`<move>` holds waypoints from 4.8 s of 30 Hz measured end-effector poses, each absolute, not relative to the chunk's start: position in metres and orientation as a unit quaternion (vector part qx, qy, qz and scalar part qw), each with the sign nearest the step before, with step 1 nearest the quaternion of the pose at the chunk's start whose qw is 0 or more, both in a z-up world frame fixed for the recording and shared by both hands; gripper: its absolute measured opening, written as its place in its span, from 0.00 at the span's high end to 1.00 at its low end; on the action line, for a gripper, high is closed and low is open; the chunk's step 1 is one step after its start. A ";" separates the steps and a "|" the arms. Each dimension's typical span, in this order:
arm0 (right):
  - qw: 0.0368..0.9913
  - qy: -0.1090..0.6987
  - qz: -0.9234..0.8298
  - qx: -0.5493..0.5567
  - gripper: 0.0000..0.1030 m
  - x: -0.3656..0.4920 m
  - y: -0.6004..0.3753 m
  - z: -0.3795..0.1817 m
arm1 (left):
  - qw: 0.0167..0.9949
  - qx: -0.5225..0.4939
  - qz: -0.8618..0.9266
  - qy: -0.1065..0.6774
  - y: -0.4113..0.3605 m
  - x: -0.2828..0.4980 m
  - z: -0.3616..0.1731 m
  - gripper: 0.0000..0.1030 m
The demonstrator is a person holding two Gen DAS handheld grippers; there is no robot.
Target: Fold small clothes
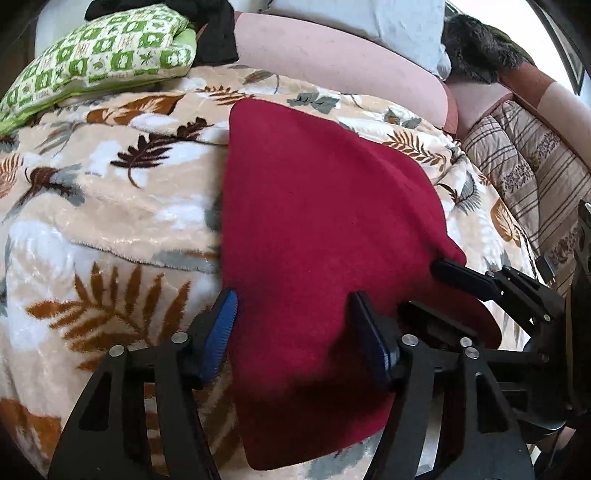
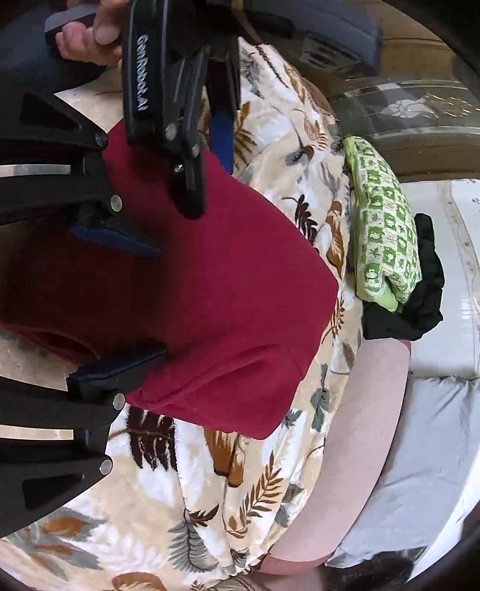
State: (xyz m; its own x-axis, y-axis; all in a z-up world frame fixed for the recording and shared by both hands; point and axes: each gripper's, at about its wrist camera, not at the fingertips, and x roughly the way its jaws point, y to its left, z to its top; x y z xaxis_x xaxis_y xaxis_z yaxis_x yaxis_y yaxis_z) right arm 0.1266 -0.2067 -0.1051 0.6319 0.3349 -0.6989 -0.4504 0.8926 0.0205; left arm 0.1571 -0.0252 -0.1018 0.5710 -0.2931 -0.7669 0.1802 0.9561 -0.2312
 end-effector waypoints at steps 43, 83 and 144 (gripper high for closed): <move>0.863 0.396 0.311 -0.043 0.00 0.125 -0.191 -0.098 | 0.856 -0.139 -0.173 0.467 -0.018 0.170 -0.112 0.13; 0.835 0.469 0.273 -0.090 0.63 0.318 -0.116 -0.037 | 0.894 -0.027 -0.229 0.383 -0.064 0.131 -0.088 0.15; 0.835 0.442 0.306 -0.122 0.00 0.113 -0.179 -0.108 | 0.903 -0.091 -0.140 0.396 -0.036 0.148 -0.092 0.12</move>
